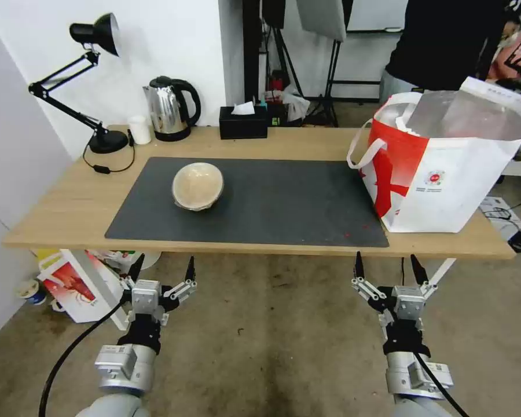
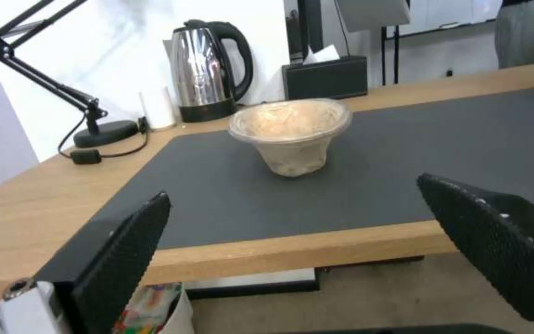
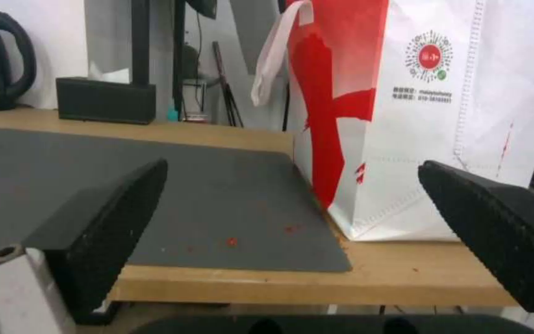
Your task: Pick up the trash from the table and place it into the takeout bag.
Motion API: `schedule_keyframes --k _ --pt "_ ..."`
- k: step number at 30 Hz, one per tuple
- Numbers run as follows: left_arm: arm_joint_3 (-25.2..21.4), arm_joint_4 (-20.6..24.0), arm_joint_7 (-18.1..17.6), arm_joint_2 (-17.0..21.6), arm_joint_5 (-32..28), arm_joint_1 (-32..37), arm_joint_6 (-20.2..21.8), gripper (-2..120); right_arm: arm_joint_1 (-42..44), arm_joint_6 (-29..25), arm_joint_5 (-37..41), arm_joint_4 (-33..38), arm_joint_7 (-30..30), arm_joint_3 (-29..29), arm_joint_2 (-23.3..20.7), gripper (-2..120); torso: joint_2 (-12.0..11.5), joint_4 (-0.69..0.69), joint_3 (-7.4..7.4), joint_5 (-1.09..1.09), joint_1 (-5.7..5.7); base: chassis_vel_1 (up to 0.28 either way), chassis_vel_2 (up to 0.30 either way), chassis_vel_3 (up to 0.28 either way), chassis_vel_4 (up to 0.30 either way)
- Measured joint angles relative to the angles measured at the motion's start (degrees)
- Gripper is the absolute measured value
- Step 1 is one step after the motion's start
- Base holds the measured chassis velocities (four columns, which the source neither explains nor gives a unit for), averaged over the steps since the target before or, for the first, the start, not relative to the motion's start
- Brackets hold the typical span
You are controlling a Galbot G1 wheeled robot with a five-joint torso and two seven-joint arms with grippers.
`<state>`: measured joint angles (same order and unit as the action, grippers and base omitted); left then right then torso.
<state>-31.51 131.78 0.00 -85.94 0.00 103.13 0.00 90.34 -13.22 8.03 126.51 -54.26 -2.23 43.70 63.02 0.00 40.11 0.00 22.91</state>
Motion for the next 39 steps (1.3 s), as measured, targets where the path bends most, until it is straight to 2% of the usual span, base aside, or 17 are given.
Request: schedule_keyframes --k 39 --pt "0.0 0.0 0.0 0.0 0.0 0.0 0.0 100 3.3 -2.31 -2.06 0.54 3.5 1.38 -1.11 100 0.0 0.0 0.0 0.0 0.0 0.0 0.0 0.0 0.0"
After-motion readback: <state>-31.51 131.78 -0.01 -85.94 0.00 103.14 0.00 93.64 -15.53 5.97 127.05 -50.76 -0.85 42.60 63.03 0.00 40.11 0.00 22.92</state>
